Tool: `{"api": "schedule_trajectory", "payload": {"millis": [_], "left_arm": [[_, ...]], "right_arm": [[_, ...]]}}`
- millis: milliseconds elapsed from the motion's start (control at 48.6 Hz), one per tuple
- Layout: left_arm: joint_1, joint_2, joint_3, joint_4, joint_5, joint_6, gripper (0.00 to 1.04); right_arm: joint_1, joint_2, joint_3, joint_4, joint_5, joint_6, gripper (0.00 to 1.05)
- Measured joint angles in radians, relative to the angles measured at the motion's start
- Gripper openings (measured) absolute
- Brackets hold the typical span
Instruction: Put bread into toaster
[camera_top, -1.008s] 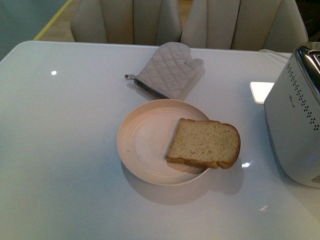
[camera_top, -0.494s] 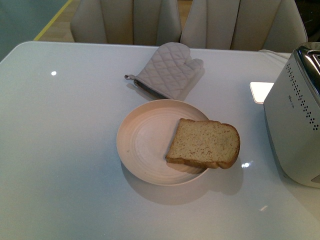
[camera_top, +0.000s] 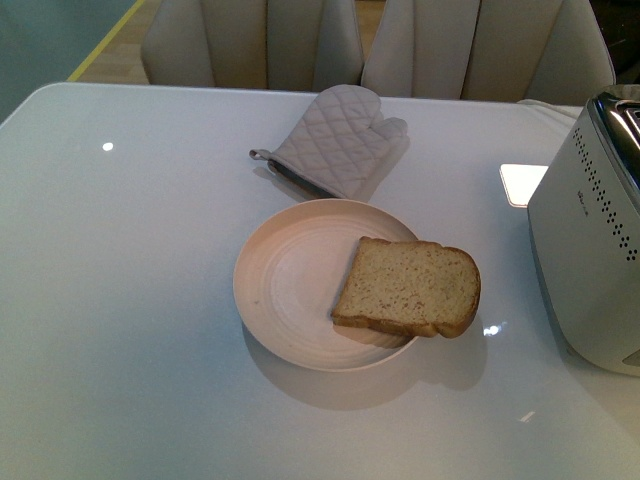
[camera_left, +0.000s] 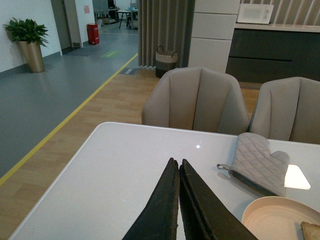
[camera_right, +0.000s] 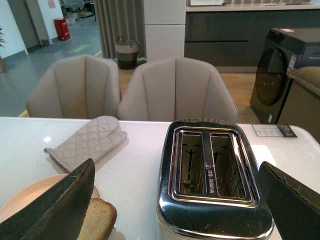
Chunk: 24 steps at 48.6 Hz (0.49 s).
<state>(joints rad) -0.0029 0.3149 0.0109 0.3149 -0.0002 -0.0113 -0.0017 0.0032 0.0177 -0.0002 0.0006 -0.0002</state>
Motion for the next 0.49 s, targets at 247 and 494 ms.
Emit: {"api": "schedule_trajectory", "payload": {"millis": [247, 494], "left_arm": [[0.000, -0.085, 0.000, -0.084, 0.000, 0.000, 0.03], [0.000, -0.140, 0.000, -0.140, 0.000, 0.000, 0.03]], "right_arm": [[0.000, 0.000, 0.000, 0.000, 0.000, 0.000, 0.96], [0.000, 0.000, 0.000, 0.000, 0.000, 0.000, 0.96]]}}
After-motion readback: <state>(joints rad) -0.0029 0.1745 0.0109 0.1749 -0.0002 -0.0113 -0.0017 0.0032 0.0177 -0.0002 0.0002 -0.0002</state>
